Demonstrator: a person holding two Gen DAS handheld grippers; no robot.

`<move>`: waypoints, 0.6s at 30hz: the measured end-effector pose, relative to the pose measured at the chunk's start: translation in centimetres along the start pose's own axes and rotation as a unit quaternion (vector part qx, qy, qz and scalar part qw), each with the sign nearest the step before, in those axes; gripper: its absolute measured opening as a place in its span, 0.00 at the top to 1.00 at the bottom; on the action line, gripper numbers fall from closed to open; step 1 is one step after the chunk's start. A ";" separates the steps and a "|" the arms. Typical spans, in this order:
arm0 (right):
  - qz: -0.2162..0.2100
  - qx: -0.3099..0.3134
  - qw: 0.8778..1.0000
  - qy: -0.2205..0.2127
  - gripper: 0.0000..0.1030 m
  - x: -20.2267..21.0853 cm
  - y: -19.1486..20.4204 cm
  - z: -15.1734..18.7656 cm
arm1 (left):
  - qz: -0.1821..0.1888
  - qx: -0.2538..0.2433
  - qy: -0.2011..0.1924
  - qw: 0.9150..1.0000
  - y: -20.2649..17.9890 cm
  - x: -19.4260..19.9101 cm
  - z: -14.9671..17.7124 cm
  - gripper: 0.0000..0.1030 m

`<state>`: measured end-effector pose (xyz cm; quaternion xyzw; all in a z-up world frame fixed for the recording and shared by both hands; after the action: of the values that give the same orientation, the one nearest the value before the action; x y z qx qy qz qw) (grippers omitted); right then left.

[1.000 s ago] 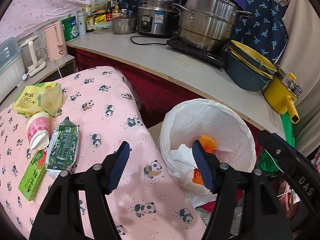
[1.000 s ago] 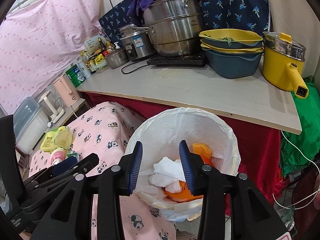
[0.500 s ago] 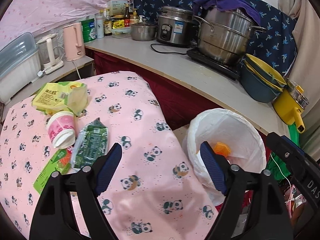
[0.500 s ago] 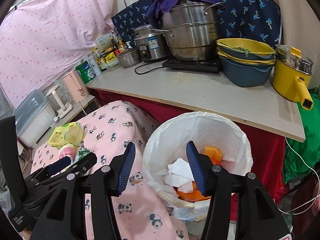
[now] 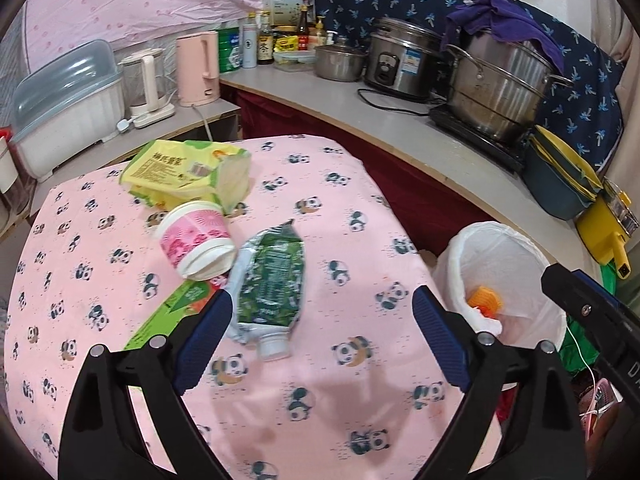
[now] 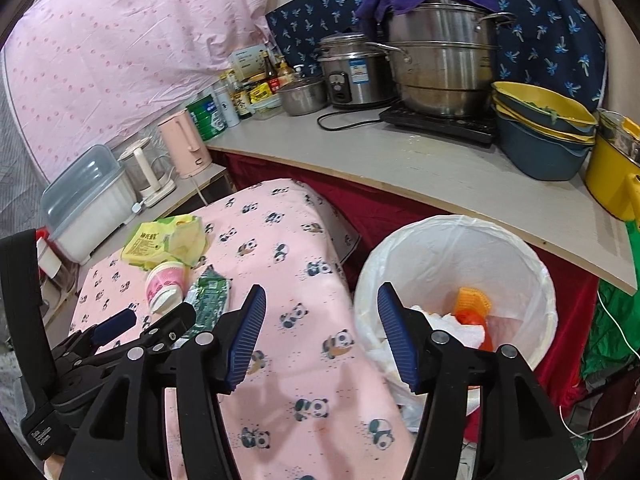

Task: Collect trash
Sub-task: 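Move both tools back to the green carton and pouch on the table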

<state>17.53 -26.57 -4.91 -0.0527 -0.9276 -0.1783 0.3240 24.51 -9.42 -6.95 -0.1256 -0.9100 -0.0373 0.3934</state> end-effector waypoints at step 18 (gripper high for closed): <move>-0.028 0.041 0.997 0.055 0.40 -5.4 7.7 3.1 | -0.052 0.001 0.021 0.998 11.0 -2.1 3.4 0.13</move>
<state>21.58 -18.13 -8.21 -0.0032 -0.9162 -0.1518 0.3708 26.33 1.33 -11.14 -0.0774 -0.9068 -0.0595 0.4101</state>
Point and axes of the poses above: each gripper's, at about its wrist camera, not at the fingertips, and x roughly against the way its jaws point, y to its left, z to its underside, the point moved 10 cm from there along -x, roughly the way its jaws point, and after that the axes turned 7 degrees about -z, right-handed, at the moved point
